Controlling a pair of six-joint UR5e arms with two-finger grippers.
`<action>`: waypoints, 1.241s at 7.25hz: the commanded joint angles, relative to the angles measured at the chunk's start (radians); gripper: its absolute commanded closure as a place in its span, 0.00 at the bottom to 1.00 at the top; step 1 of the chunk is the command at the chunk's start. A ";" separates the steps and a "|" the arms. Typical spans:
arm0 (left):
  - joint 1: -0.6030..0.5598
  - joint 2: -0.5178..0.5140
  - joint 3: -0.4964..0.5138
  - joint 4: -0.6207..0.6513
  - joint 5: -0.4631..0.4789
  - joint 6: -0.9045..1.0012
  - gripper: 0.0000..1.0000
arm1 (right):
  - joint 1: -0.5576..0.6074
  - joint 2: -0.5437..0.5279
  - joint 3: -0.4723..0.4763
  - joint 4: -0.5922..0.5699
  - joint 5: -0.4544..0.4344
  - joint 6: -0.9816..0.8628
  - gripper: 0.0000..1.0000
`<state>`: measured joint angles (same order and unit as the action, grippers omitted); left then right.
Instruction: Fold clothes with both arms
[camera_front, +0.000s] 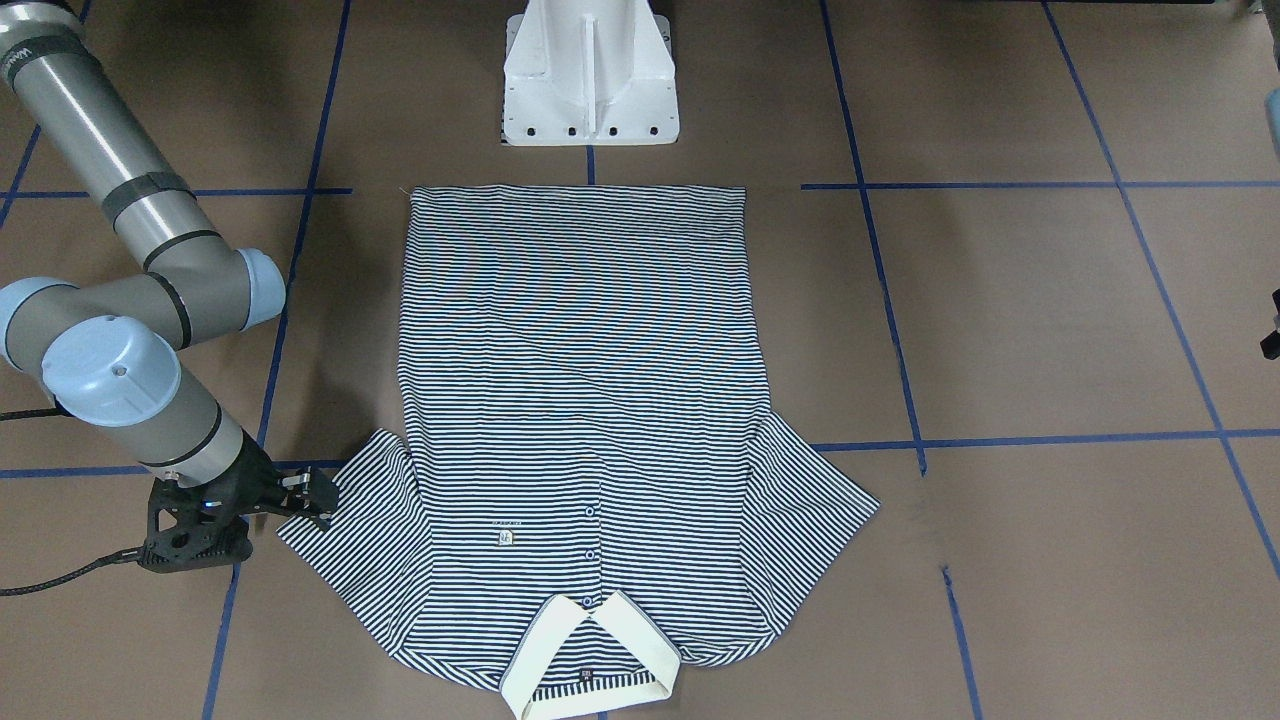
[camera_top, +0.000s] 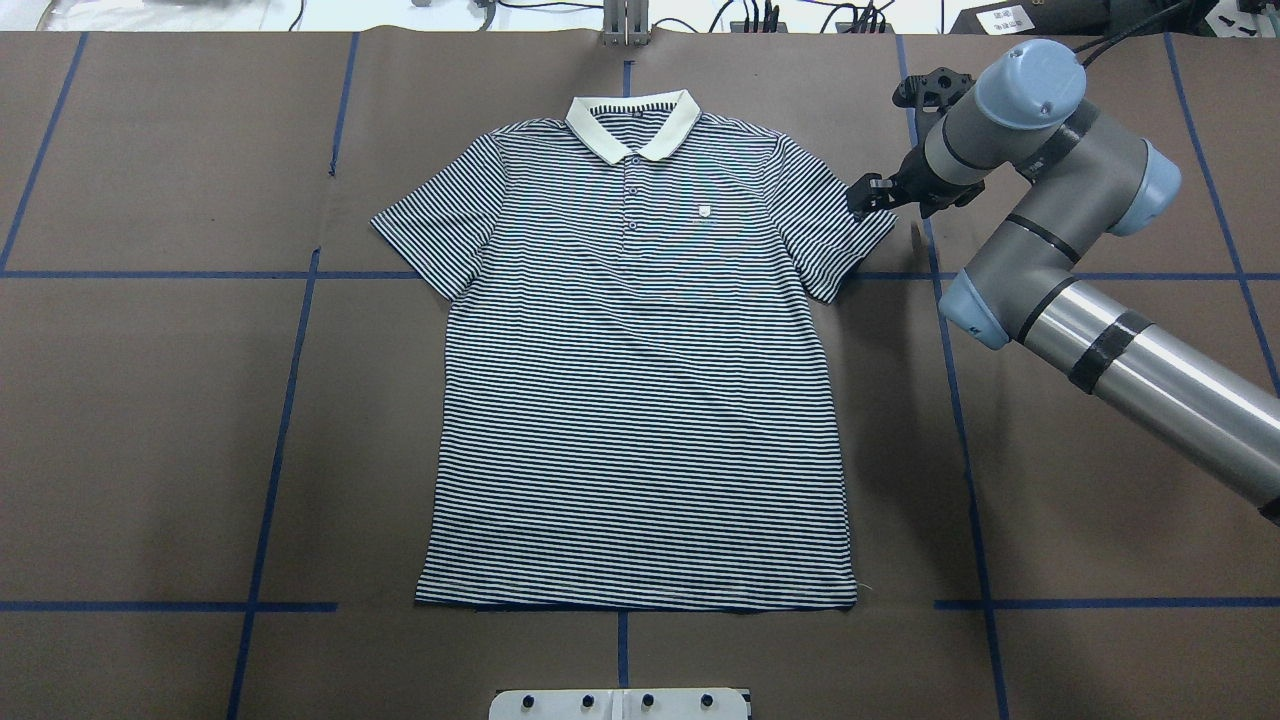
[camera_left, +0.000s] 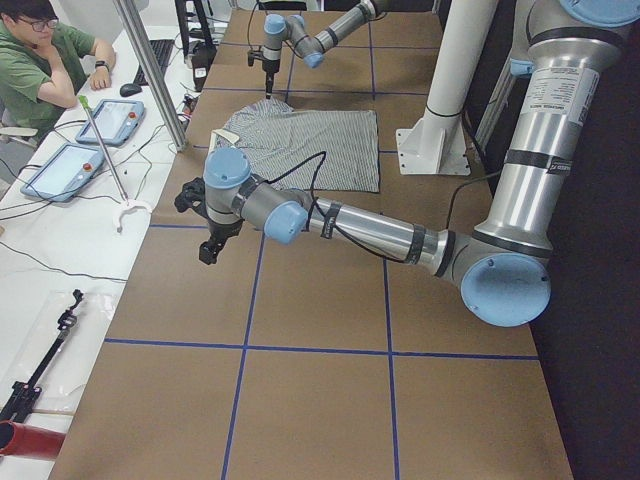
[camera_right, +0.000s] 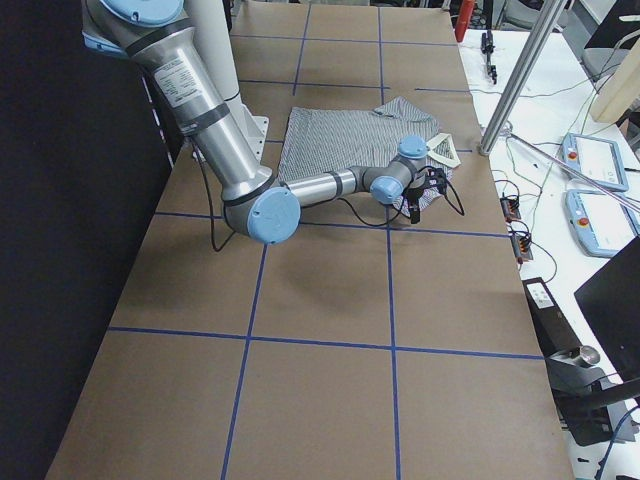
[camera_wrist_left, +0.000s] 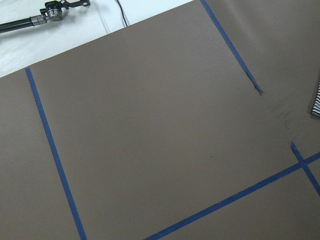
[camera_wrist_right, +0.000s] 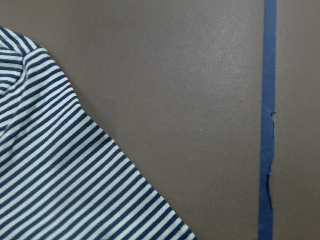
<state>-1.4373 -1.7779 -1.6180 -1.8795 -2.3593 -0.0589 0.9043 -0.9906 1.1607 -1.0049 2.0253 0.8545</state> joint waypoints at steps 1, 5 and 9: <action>0.000 0.000 0.001 -0.001 0.000 0.002 0.00 | -0.011 0.000 -0.006 -0.008 0.000 0.000 0.12; 0.000 0.003 -0.002 -0.001 0.000 0.002 0.00 | -0.012 0.006 -0.007 -0.018 0.000 -0.008 0.82; -0.002 0.002 -0.011 -0.001 0.000 -0.001 0.00 | 0.001 0.015 0.029 -0.017 0.035 -0.006 1.00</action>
<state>-1.4388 -1.7757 -1.6293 -1.8807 -2.3593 -0.0596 0.9010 -0.9780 1.1695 -1.0212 2.0473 0.8460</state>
